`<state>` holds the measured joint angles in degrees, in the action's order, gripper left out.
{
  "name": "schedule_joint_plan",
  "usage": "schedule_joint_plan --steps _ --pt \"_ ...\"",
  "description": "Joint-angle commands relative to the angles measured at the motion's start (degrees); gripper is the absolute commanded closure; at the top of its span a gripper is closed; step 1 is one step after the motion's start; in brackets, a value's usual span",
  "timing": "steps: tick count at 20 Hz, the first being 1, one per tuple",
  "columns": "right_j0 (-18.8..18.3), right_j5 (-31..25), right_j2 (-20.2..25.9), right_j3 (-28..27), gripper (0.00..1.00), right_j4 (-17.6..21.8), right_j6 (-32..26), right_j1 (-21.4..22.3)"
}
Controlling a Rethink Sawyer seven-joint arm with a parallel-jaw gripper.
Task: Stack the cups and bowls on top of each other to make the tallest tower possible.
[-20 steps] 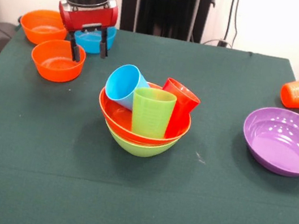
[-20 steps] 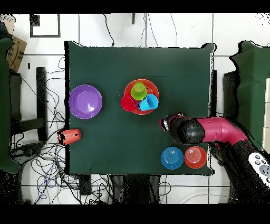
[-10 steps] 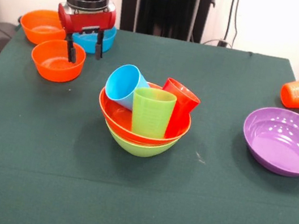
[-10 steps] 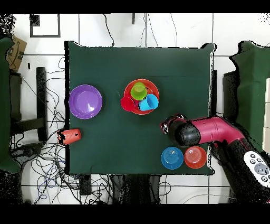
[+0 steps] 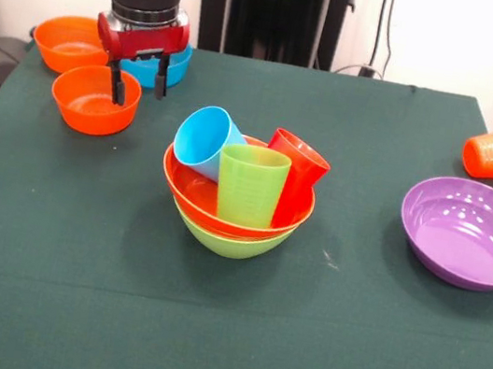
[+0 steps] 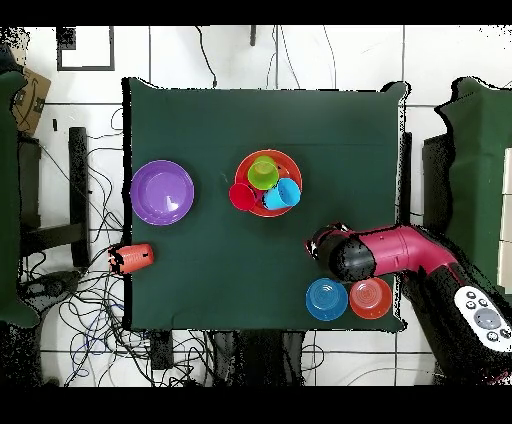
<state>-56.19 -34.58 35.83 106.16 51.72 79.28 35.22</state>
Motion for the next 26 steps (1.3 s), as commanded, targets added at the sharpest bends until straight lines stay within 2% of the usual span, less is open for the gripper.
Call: schedule_joint_plan --steps 1,22,26 --pt "3.4 -5.0 -3.7 -3.0 0.00 3.9 -6.0 -2.9" --pt "7.0 -2.9 -9.2 -5.5 0.00 7.1 -4.6 -4.4" --pt "6.6 -1.7 -9.8 -5.5 0.00 7.7 -4.8 -4.9"
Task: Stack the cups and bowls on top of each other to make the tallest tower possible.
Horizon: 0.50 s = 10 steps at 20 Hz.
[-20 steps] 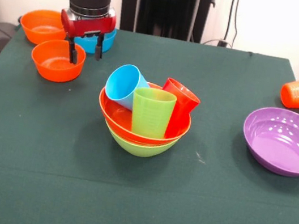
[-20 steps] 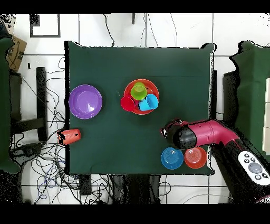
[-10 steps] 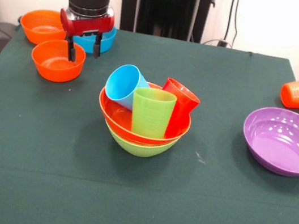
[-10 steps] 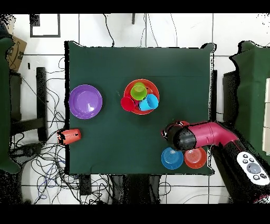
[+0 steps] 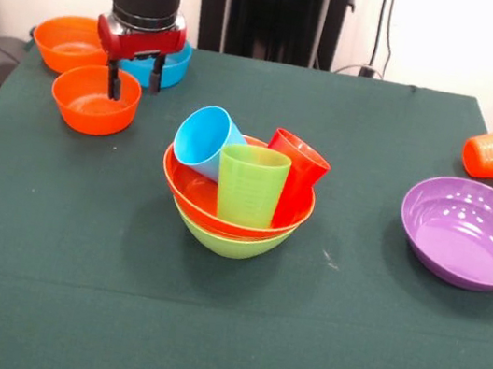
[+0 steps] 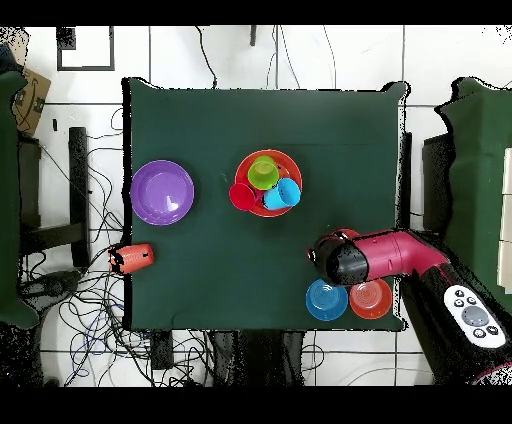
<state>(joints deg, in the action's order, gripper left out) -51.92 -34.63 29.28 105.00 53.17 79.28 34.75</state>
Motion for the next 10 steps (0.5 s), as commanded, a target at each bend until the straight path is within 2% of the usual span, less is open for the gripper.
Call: schedule_joint_plan --steps 1,10 --pt "2.4 -1.3 -3.3 -4.4 0.00 6.4 -4.7 -4.5" --pt "2.0 0.6 -4.5 -4.0 0.00 8.1 -4.1 -5.3"
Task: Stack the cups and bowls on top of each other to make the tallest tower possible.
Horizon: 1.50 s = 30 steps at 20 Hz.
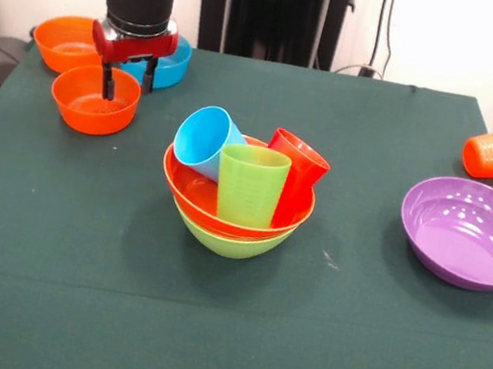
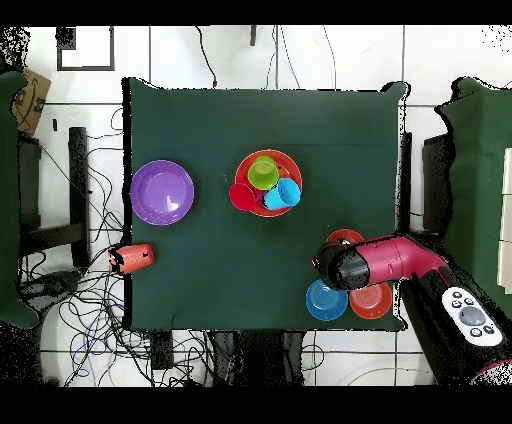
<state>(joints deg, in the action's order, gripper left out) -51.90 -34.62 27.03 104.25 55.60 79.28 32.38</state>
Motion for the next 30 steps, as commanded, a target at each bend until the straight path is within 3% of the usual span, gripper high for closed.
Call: schedule_joint_plan --steps 1,12,13,25,30 --pt "2.0 0.9 -2.3 -3.2 0.00 5.9 -3.9 -3.1" --pt "1.8 0.9 -0.8 -2.6 0.00 4.0 -5.2 -3.4" --pt "1.8 0.8 -0.6 -2.6 1.00 3.8 -5.4 -3.5" --pt "2.3 0.9 0.2 -2.1 1.00 3.6 -5.9 -3.3" --pt "4.2 3.9 0.0 -1.8 1.00 5.8 -3.7 -0.5"
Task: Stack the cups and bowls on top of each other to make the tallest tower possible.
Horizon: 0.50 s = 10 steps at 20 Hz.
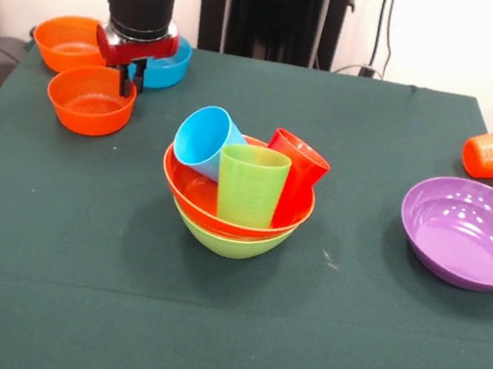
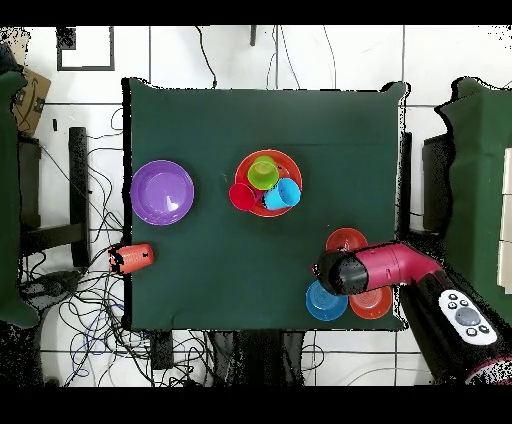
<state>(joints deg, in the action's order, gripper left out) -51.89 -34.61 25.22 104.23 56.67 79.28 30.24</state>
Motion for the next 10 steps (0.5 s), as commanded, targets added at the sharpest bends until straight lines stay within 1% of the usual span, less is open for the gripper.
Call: schedule_joint_plan --steps 1,2,4,5,7,9,10 --pt "3.9 5.6 2.7 -0.9 1.00 4.8 -3.7 3.3" --pt "2.9 5.7 4.1 0.3 1.00 3.8 -5.3 4.8" --pt "2.7 8.3 5.1 1.6 1.00 4.1 -4.7 7.2" --pt "3.2 9.7 4.9 2.1 1.00 4.9 -3.5 8.2" --pt "4.2 10.8 4.3 3.0 1.00 5.4 -2.2 10.3" --pt "4.5 11.2 4.2 4.5 1.00 4.5 -2.2 12.8" --pt "4.2 10.7 4.8 5.4 1.00 3.2 -2.9 14.0"
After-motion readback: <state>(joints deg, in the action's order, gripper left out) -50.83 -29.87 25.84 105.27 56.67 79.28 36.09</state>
